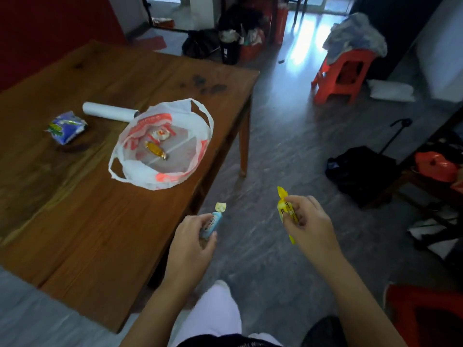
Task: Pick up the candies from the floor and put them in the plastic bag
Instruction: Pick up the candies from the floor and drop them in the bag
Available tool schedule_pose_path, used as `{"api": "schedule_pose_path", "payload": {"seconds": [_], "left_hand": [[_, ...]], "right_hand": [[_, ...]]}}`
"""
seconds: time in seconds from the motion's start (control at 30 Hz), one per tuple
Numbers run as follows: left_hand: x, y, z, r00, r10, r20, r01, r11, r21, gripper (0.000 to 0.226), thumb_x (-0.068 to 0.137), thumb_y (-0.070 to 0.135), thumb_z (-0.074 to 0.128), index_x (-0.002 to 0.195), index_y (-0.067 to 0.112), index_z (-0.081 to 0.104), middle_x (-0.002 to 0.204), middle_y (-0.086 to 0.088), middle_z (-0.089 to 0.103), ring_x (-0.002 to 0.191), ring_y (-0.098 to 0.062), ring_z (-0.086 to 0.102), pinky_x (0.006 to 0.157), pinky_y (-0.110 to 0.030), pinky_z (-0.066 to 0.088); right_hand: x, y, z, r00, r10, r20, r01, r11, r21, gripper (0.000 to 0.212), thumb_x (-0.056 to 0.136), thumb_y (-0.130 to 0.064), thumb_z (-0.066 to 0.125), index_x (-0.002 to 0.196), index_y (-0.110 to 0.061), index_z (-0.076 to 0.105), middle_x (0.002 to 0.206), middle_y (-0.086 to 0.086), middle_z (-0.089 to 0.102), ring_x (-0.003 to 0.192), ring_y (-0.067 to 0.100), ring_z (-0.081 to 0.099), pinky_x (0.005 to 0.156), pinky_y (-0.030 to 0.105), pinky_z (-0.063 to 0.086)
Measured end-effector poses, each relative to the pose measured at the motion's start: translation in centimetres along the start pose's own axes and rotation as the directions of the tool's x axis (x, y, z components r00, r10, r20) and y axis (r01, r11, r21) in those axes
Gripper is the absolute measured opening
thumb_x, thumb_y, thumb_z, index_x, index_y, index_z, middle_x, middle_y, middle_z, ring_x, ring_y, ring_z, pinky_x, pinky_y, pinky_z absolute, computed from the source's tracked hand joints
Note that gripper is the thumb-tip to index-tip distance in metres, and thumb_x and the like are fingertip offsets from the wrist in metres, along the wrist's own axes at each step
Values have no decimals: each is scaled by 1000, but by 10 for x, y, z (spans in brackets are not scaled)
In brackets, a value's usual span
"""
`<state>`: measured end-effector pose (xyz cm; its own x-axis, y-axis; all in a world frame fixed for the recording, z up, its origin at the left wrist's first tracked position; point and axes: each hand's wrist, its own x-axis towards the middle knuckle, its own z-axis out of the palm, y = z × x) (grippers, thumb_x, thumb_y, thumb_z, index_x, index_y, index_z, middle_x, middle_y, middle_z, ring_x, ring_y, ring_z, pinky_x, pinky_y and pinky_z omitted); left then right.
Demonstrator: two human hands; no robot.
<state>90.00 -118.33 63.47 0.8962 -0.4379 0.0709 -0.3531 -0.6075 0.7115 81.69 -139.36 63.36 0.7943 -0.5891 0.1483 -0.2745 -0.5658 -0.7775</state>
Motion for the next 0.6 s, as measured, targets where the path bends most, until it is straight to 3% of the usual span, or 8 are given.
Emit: {"api": "schedule_pose_path", "payload": {"seconds": [0.13,0.33,0.5,0.6], "left_hand": [[59,-14,-6,995,-62,-78,66,997,42,36,78,14,68,112,18,56,103,9,53,92,-7,51,74,-10,38],[162,-51,-21,974,-165,-153,171,985,26,37,80,16,65,115,17,54,107,0,57,98,-16,54,78,-28,48],[205,-75,-36,904,-324,-279,320,946,-62,39,81,17,65,117,16,52,112,-5,57,102,-19,54,83,-33,49],[215,-90,-40,874,-357,-329,363,931,-45,37,80,15,66,115,16,54,109,-5,60,101,-18,54,83,-33,47]], "right_hand": [[64,-11,20,991,-90,95,91,996,-8,25,75,-14,62,98,-23,60,83,-7,49,71,13,52,63,16,40],[162,-29,62,960,-152,235,165,986,-35,22,75,-25,58,97,-23,60,83,-8,50,74,6,53,63,12,40],[238,-59,114,851,-284,441,322,947,-12,25,79,-15,65,103,-20,59,87,-12,48,74,-7,51,63,2,36],[269,-74,150,776,-328,538,368,929,36,27,80,-16,63,106,-22,57,92,-10,48,73,-3,52,64,6,38]]}}
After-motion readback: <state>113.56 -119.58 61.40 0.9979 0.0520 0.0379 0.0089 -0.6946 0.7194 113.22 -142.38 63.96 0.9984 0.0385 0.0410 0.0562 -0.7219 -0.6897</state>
